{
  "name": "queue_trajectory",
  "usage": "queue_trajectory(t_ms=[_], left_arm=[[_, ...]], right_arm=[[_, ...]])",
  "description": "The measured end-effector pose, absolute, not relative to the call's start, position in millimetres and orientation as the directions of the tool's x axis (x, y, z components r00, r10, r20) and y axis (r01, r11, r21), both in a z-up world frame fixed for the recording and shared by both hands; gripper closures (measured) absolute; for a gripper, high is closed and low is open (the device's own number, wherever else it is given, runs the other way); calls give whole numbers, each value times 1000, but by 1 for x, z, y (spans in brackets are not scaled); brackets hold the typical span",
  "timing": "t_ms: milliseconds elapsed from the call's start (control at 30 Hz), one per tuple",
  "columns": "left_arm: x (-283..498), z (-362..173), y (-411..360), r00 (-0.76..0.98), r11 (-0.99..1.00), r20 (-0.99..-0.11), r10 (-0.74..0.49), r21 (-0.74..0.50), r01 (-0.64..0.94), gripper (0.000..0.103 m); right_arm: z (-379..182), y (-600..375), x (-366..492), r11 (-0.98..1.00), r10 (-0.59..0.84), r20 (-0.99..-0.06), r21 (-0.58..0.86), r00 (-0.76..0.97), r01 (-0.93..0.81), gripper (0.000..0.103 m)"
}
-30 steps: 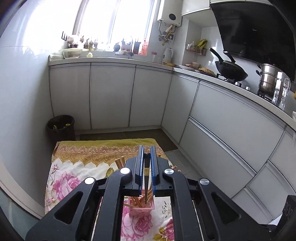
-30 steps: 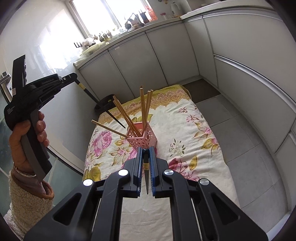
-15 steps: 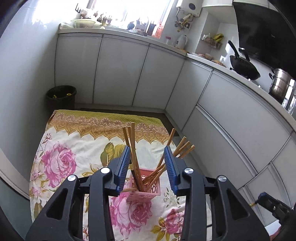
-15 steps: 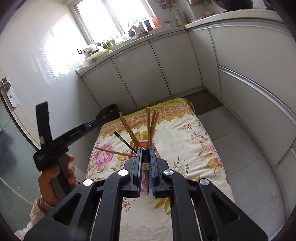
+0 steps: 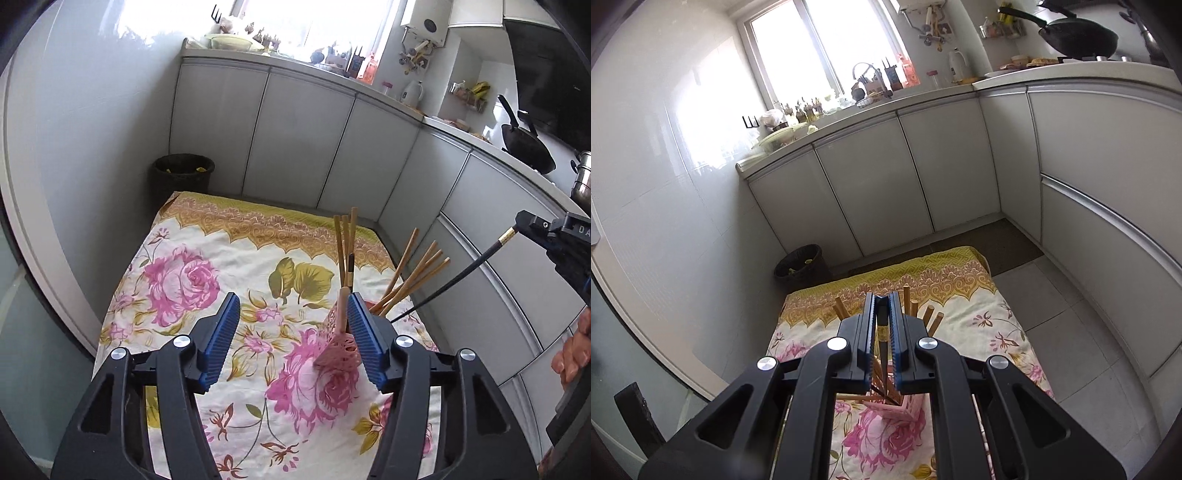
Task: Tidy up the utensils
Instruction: 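Carry both black chopsticks over the pink cup, lower them in, open both grippers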
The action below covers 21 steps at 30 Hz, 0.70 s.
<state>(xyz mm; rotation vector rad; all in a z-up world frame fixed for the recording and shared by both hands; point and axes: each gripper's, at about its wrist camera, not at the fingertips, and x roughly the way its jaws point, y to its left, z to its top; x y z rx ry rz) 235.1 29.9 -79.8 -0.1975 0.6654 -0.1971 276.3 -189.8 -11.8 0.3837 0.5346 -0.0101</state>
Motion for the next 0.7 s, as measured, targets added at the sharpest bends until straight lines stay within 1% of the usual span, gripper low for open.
queue_trajectory(t_ms=[300, 400, 433, 467, 500, 533, 567, 633, 667, 700], left_arm=[[239, -88, 50, 758, 959, -605, -243, -266, 96, 45], [239, -89, 51, 756, 959, -608, -243, -266, 95, 43], [239, -89, 50, 757, 960, -607, -241, -264, 94, 40], [238, -88, 49, 761, 962, -604, -236, -258, 93, 37], [237, -86, 48, 770, 964, -596, -228, -250, 91, 30], [235, -84, 46, 781, 967, -586, -214, -239, 86, 26], [233, -81, 44, 790, 971, -579, -202, -225, 83, 24], [228, -75, 37, 811, 981, -563, -159, -186, 64, 15], [225, -72, 35, 822, 984, -553, -136, -169, 49, 12], [222, -68, 32, 833, 988, -542, -113, -152, 35, 8]], right_arm=[[-56, -169, 315, 949, 67, -564, 290, 823, 121, 95], [-68, -164, 321, 951, 73, -583, 284, 809, 119, 95], [-70, -162, 321, 952, 69, -585, 281, 808, 121, 94], [-70, -161, 320, 952, 61, -581, 278, 811, 127, 83], [-69, -159, 319, 952, 56, -577, 276, 815, 131, 73], [-67, -159, 316, 951, 50, -567, 279, 822, 134, 51], [-64, -161, 311, 948, 34, -551, 281, 834, 147, 34], [-58, -164, 294, 942, -10, -510, 285, 860, 179, 23], [-55, -164, 284, 941, -47, -494, 270, 868, 204, 19], [-51, -164, 274, 940, -93, -481, 246, 872, 236, 18]])
